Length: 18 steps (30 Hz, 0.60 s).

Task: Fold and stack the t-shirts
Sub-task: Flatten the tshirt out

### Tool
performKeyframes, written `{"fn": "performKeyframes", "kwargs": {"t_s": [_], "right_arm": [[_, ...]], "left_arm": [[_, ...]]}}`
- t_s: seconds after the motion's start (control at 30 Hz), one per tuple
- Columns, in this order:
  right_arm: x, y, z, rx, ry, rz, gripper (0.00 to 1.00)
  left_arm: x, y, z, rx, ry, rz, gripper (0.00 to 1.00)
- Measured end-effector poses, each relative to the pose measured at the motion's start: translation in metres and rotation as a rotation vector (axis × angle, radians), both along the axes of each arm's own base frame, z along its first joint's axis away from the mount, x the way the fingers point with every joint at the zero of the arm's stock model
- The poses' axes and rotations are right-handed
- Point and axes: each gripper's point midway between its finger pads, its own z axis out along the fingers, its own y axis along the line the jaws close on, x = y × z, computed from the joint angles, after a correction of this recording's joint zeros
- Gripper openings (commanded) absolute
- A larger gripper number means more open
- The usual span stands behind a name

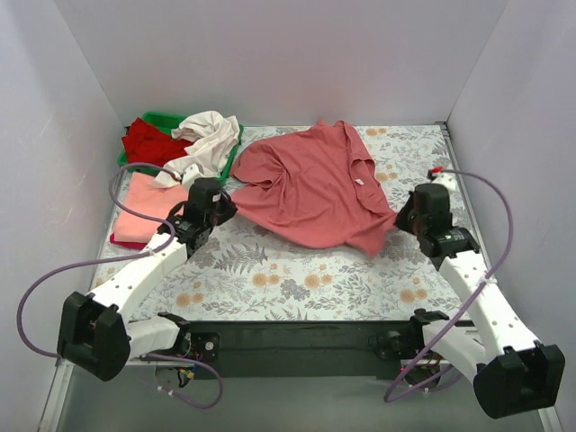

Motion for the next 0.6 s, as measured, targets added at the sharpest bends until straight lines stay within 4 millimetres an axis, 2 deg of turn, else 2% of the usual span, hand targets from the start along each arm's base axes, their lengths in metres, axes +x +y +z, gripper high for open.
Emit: {"fn": "performKeyframes", "kwargs": {"t_s": [0.1,0.13,0.2,0.27,0.33,0.43,0.5,0.6], "right_arm": [[0.034,-0.008,0.084,0.007,-0.239,-0.048,0.01],[0.041,-0.014,0.11,0.006,-0.306,-0.074,0.01],[0.05,-0.028,0.159,-0.002,-0.433,-0.126,0.01],[0.052,-0.043,0.2,-0.017,-0.533,-0.172,0.01],[0.051,-0.054,0.237,-0.036,-0.61,-0.202,0.01],[0.043,-0.069,0.305,-0.079,-0.74,-0.24,0.01],[0.032,-0.075,0.35,-0.094,-0.837,-0.259,0.01],[0.003,-0.085,0.412,-0.127,-0.975,-0.294,0.01]], "left_arm": [[0.016,-0.007,0.065,-0.039,-0.145,-0.021,0.0],[0.02,-0.009,0.093,-0.057,-0.207,-0.028,0.0],[0.024,-0.01,0.148,-0.089,-0.331,-0.038,0.0],[0.021,-0.008,0.195,-0.112,-0.435,-0.039,0.0],[0.016,-0.004,0.244,-0.127,-0.543,-0.043,0.0],[0.007,-0.002,0.309,-0.145,-0.674,-0.066,0.0],[-0.003,-0.001,0.35,-0.157,-0.756,-0.091,0.0],[-0.019,0.0,0.404,-0.173,-0.857,-0.13,0.0]]}}
